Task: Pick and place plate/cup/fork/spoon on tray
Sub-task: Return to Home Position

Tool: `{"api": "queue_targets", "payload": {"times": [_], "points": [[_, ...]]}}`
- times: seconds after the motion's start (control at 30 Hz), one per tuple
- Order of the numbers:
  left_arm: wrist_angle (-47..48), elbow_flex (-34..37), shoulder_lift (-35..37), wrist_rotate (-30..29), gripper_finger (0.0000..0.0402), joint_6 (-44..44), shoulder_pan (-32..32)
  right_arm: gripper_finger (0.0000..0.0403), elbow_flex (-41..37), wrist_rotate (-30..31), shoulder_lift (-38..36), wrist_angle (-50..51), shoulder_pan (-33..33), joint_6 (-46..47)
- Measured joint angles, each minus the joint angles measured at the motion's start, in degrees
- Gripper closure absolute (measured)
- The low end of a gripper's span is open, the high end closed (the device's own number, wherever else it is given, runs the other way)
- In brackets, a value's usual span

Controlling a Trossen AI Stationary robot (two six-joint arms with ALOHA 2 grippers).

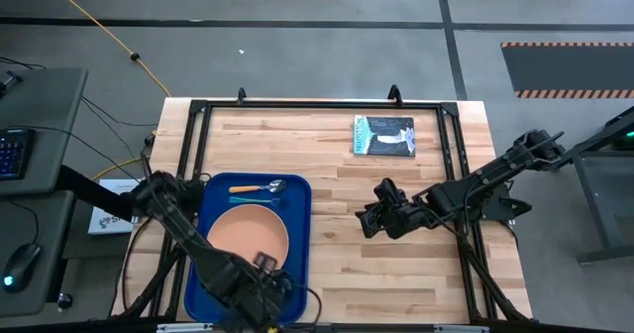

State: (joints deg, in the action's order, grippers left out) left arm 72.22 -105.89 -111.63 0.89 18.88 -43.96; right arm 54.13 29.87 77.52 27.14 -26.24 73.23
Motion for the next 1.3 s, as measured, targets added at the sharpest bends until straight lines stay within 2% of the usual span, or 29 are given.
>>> {"api": "queue_targets", "payload": {"times": [0.1, 0.17, 0.3, 0.37, 0.43, 0.63, 0.87, 1.03, 1.3], "points": [[8.28, -3.61, 2.71, -3.08, 0.0214, 3.2, 0.08, 0.0207, 0.0, -0.34, 0.0, 0.0, 0.0, -0.04], [7.87, -3.65, 6.51, -10.87, 0.0218, 4.87, -0.22, 0.0207, 0.0, -0.79, -0.02, -0.04, 0.0, -0.17], [2.74, -0.07, 17.0, -30.38, 0.023, 9.14, -0.73, 0.0207, -0.02, -1.55, -0.02, -0.02, -0.01, -0.15], [-1.13, 3.87, 22.87, -36.78, 0.0239, 9.48, -0.38, 0.0207, -0.04, -1.84, -0.02, 0.0, 0.0, -0.1], [-6.7, 8.73, 28.73, -40.22, 0.025, 8.94, 0.92, 0.0207, -0.04, -1.93, -0.02, 0.0, 0.0, -0.17], [-27.02, 27.89, 46.05, -41.44, 0.029, 3.48, 7.02, 0.0207, -0.04, -1.95, -0.02, 0.0, 0.0, -0.17], [-50.45, 49.15, 59.99, -36.76, 0.035, 1.52, 13.84, 0.0207, -0.04, -1.35, -0.02, -0.01, 0.0, 1.22], [-59.2, 58.32, 64.21, -33.86, 0.0396, 4.46, 16.1, 0.0207, -0.04, -1.43, -0.02, -0.02, -0.01, 1.32], [-63.38, 63.67, 64.67, -33.37, 0.0401, 6.6, 16.32, 0.0207, -0.04, -1.49, -0.02, 0.46, 0.04, -0.41]]}}
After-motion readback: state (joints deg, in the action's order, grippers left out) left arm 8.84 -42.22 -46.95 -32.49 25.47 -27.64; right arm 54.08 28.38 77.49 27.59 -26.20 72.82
